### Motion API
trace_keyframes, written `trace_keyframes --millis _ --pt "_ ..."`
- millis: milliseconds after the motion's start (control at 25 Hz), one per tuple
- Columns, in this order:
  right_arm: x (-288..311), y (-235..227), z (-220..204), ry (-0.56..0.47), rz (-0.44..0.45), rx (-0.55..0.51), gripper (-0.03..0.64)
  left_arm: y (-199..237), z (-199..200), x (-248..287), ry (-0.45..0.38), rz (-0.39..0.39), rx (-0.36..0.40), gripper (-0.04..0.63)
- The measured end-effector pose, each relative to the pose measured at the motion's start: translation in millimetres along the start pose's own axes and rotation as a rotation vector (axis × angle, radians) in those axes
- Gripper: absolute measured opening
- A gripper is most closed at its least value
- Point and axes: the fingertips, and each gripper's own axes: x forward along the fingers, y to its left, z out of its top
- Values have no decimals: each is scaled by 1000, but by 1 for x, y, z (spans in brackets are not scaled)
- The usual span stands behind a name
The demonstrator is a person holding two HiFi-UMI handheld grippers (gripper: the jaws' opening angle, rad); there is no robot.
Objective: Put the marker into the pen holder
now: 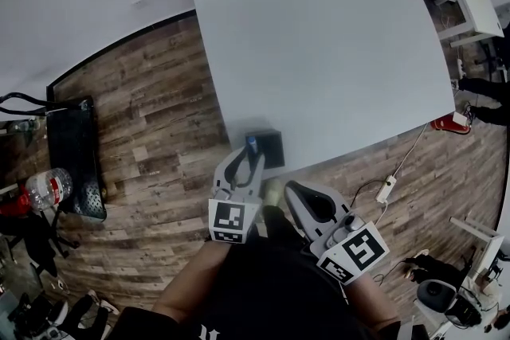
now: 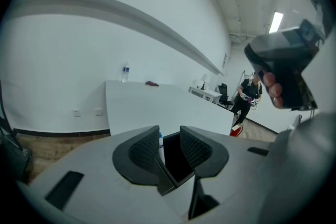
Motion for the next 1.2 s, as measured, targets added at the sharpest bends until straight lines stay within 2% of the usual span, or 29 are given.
trace_keyframes --millis 320,520,760,920,1200 --pt "1 4 12 -33 10 -31 17 -2 26 -8 -43 6 34 101" --pt "-5 10 23 -69 33 -67 17 -15 52 -25 -80 -18 88 47" --pt "-10 17 39 -108 54 -111 17 -23 85 -42 -131 -14 121 43" --pt "-13 24 46 -135 74 -143 17 -35 102 -57 -136 -29 155 24" --pt "-18 30 58 -157 76 -197 17 -53 134 -94 -206 -46 144 6"
